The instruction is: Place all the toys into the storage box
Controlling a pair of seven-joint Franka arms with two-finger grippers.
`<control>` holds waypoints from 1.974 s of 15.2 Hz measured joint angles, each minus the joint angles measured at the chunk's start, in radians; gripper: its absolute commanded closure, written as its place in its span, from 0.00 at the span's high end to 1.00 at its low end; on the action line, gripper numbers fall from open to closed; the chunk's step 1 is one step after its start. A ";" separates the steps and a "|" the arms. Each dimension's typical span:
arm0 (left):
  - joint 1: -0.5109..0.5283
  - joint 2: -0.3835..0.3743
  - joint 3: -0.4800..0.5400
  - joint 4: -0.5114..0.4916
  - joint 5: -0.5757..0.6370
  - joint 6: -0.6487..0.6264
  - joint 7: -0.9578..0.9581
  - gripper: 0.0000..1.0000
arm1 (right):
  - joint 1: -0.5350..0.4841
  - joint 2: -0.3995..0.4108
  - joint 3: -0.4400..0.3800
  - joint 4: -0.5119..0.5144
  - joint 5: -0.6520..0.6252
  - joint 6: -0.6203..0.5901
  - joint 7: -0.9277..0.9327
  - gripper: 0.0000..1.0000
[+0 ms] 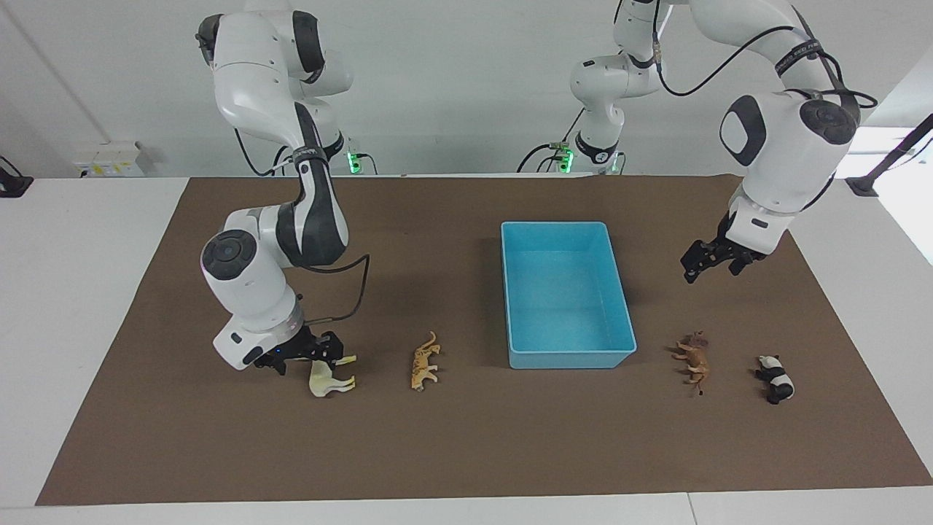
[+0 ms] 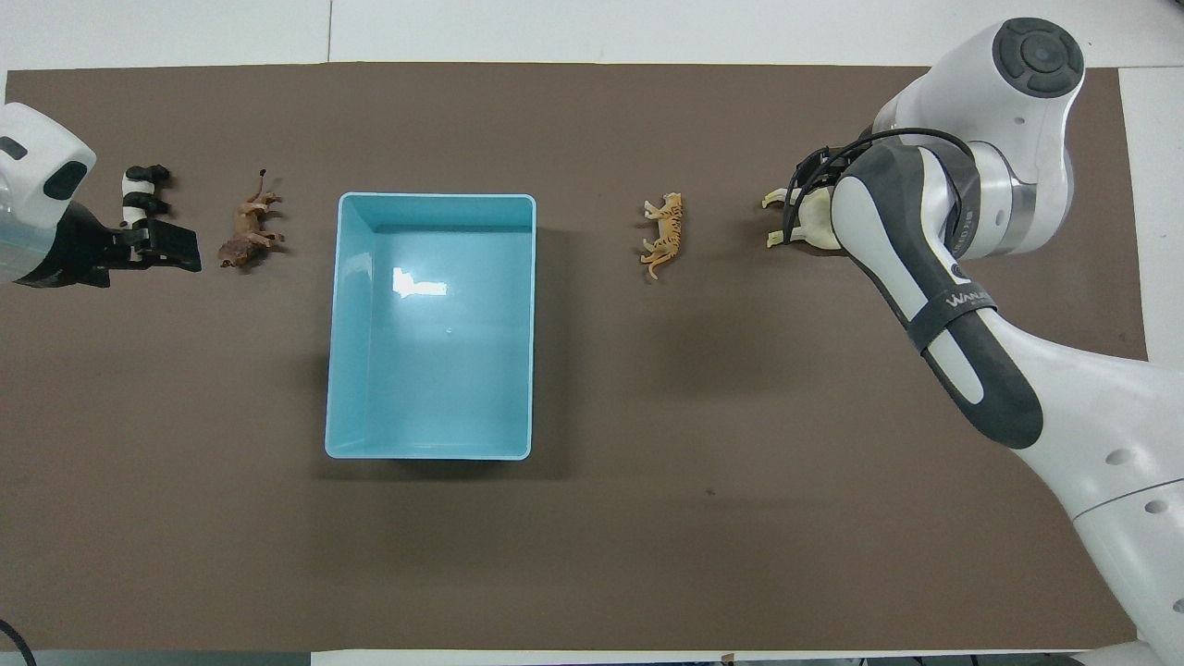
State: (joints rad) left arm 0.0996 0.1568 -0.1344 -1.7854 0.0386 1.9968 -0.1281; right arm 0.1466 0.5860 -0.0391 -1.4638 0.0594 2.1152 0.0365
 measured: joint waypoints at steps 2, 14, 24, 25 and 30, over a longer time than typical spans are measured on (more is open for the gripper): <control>0.000 0.042 -0.002 -0.001 0.039 0.046 0.000 1.00 | 0.007 0.004 0.000 -0.036 0.000 0.032 -0.003 1.00; 0.022 0.262 -0.004 -0.057 0.067 0.399 0.011 1.00 | 0.008 0.010 -0.001 -0.091 0.000 0.083 -0.086 1.00; 0.024 0.305 -0.002 -0.058 0.083 0.472 0.011 1.00 | 0.009 0.019 -0.001 -0.128 0.000 0.178 -0.086 0.00; 0.025 0.305 -0.001 -0.058 0.083 0.473 0.011 1.00 | 0.008 0.019 -0.001 -0.128 -0.001 0.185 -0.086 0.00; 0.025 0.313 -0.001 -0.059 0.082 0.474 0.011 0.54 | 0.008 0.018 -0.002 -0.112 -0.001 0.188 -0.086 0.00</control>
State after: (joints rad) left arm 0.1250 0.4702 -0.1353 -1.8445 0.1210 2.4712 -0.1174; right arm 0.1550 0.6042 -0.0407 -1.5754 0.0589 2.3031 -0.0491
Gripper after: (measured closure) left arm 0.115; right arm 0.590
